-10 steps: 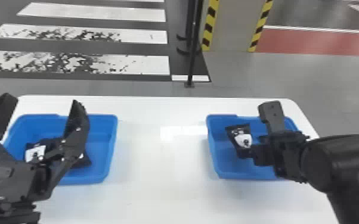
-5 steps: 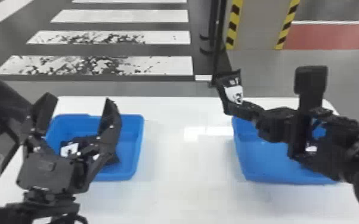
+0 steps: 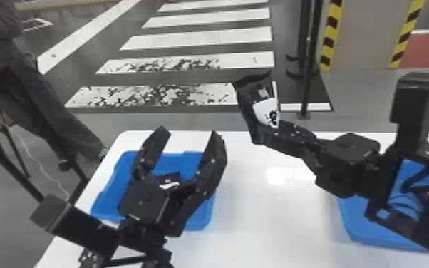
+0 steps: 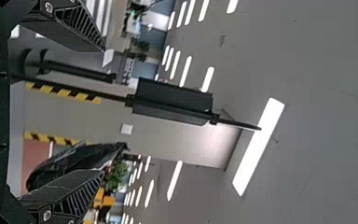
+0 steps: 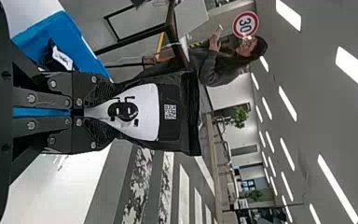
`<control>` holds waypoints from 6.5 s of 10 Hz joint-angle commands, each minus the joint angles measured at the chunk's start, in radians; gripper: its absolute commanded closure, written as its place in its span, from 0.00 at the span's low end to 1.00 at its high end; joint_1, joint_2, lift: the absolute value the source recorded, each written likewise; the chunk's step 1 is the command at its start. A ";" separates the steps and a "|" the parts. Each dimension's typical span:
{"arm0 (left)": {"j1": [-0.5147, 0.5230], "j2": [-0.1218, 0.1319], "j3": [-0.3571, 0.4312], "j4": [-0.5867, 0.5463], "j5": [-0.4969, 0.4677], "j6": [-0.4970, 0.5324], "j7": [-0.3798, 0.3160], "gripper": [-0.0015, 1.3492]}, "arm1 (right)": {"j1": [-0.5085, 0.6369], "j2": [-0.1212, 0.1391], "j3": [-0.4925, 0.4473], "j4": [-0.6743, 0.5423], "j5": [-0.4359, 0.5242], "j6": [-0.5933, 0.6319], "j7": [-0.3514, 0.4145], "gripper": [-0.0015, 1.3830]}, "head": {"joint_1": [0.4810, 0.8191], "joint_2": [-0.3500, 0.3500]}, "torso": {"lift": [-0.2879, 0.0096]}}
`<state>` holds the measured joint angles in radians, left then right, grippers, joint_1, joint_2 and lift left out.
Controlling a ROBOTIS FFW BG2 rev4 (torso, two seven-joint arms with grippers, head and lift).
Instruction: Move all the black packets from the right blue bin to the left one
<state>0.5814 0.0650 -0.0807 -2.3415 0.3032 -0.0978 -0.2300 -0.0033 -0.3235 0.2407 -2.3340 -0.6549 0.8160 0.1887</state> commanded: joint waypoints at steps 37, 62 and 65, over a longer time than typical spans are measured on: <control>0.081 -0.024 0.047 0.077 -0.172 -0.280 0.113 0.07 | -0.267 -0.003 -0.310 0.431 0.388 0.756 -0.126 0.16 | 0.63 0.29 | 0.50; 0.069 -0.021 0.047 0.097 -0.184 -0.288 0.113 0.09 | -0.176 0.017 -0.360 0.536 0.316 0.507 -0.198 0.80 | 0.63 0.20 | 0.50; 0.067 -0.025 0.053 0.099 -0.184 -0.312 0.118 0.08 | -0.058 0.038 -0.328 0.247 0.242 0.418 -0.124 0.80 | 0.63 0.28 | 0.50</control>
<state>0.6483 0.0408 -0.0281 -2.2418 0.1197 -0.4022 -0.1116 -0.0839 -0.2880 -0.1047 -2.0291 -0.3877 1.2585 0.0601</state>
